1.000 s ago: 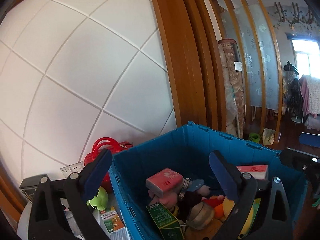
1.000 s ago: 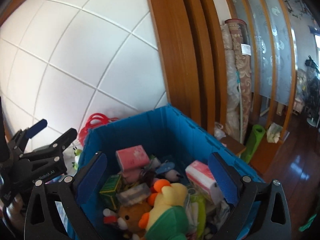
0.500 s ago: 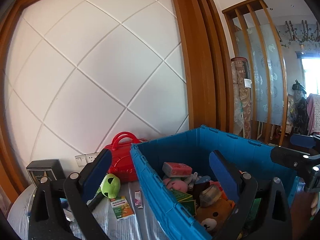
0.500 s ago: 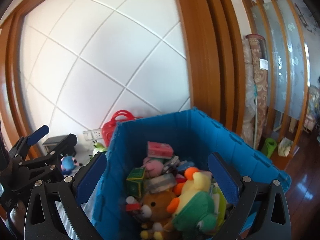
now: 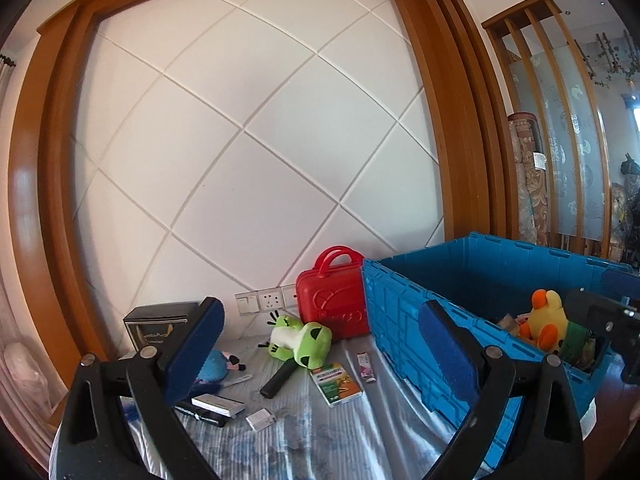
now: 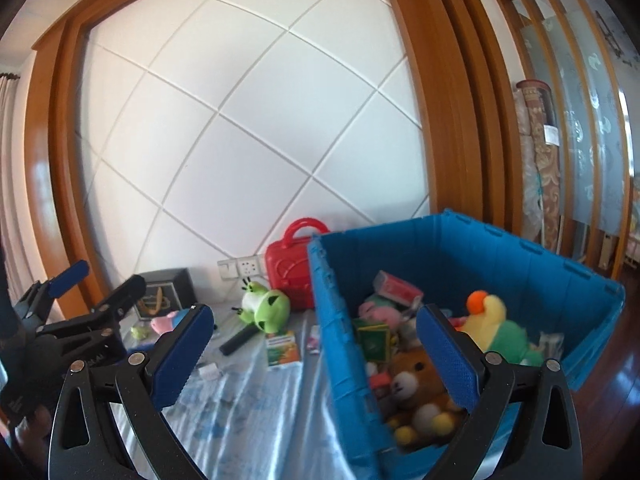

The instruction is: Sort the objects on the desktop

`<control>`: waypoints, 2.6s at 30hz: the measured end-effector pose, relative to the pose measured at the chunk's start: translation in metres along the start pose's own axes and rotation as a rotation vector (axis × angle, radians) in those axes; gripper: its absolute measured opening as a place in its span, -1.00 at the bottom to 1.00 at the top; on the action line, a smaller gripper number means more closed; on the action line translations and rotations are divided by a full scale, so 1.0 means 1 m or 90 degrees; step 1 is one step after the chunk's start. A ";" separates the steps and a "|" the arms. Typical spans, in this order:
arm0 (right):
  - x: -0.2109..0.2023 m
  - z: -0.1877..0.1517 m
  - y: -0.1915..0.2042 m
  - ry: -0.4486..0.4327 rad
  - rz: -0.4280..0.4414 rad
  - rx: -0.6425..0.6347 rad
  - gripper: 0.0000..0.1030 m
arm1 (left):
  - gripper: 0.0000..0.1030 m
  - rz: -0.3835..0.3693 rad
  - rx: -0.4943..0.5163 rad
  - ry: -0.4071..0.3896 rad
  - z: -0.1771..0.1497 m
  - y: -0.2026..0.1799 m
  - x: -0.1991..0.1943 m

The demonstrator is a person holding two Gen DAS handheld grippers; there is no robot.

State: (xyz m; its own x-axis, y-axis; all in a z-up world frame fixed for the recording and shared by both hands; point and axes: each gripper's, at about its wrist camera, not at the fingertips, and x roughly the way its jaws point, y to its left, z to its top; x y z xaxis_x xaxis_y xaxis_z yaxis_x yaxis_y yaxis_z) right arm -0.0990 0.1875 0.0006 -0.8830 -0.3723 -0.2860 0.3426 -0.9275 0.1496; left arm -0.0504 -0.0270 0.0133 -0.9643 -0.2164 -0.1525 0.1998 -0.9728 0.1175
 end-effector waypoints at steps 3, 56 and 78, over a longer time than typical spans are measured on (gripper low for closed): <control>0.000 -0.011 0.026 0.010 -0.007 -0.013 1.00 | 0.97 0.018 -0.013 -0.010 -0.002 0.022 -0.011; -0.098 -0.061 -0.032 0.018 -0.253 -0.051 1.00 | 0.99 -0.114 0.033 0.077 -0.033 -0.093 -0.042; -0.122 -0.061 -0.029 -0.002 -0.243 -0.075 1.00 | 0.99 -0.129 0.026 0.069 -0.026 -0.098 -0.058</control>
State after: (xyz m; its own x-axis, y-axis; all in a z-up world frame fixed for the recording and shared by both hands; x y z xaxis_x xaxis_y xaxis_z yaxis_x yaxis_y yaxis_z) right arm 0.0179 0.2580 -0.0267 -0.9548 -0.0007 -0.2972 0.0247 -0.9967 -0.0770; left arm -0.0097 0.0790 -0.0145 -0.9593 -0.0262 -0.2812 -0.0061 -0.9935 0.1133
